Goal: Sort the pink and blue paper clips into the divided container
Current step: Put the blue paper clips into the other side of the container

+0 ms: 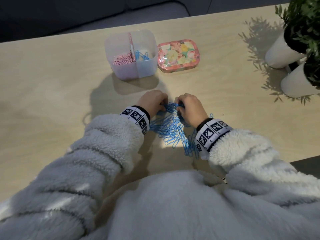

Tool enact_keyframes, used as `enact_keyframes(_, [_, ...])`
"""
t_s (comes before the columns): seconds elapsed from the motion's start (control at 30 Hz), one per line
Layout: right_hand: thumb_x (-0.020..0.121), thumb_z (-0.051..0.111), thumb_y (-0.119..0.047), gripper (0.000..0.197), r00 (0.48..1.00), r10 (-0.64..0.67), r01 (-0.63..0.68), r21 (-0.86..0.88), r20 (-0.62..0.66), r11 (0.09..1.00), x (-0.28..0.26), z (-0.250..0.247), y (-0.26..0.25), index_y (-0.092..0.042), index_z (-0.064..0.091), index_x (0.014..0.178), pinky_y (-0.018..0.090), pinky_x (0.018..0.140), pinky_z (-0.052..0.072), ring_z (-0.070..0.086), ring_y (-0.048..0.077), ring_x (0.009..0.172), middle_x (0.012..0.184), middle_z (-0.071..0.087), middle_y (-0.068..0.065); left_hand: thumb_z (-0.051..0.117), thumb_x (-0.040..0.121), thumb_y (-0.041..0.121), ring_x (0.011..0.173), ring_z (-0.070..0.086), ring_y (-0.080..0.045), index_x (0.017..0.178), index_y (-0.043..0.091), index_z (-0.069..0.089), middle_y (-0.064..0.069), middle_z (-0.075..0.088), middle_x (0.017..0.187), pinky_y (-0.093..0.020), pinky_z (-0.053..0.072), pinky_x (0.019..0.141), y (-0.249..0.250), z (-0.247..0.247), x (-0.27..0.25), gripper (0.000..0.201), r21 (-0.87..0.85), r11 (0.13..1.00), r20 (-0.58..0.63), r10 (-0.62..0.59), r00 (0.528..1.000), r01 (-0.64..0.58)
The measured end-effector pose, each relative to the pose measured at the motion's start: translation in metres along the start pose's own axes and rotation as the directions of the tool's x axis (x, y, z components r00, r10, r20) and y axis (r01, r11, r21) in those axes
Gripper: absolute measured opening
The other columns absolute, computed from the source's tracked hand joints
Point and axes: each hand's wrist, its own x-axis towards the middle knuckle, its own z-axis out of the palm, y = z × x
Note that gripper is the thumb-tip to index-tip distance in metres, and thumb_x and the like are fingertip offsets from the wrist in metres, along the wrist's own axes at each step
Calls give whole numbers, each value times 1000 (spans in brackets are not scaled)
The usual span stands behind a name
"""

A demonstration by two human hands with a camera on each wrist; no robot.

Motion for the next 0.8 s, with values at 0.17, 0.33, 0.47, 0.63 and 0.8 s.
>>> enact_keyframes(0.17, [79,62,-3,8,998,60,-62,150,17,987,10,-22,-1,-6,65,87,22,66,43,61,25,81,84,65,13,69,75,9,93,62,-26,99,6,66,-12,70,100,-22,36,72,-12,-1,-11,24,-120,990,-7,-70,998,69])
enact_keyframes(0.33, [77,70,-4,8,998,55,-53,407,8,912,48,-60,-30,-6,62,78,13,51,35,42,-6,48,57,53,-7,67,78,10,95,60,-29,101,6,66,-15,68,100,-29,40,77,-17,-2,-25,23,-143,988,4,-62,998,62])
enact_keyframes(0.47, [76,71,-3,32,997,68,-77,511,38,856,95,-79,-65,-15,47,58,10,42,36,41,-2,38,56,45,-3,68,77,10,90,60,-28,97,6,66,-14,68,98,-26,39,73,-20,-5,-32,21,-226,971,-39,-86,996,75])
enact_keyframes(0.63, [80,68,-4,33,992,114,-121,561,47,819,148,-87,-101,-16,45,59,18,42,46,52,1,38,62,50,0,66,79,5,70,50,-16,97,0,64,-4,58,81,-11,34,55,-32,-22,-39,19,-386,919,-124,-143,982,85])
enact_keyframes(0.8, [77,71,-22,13,994,108,-113,404,34,908,176,-82,-115,-19,58,78,18,61,55,64,4,65,87,64,1,63,82,4,56,44,-2,94,-2,63,2,53,70,-2,36,50,-45,-53,-36,14,-460,881,-212,-232,949,113])
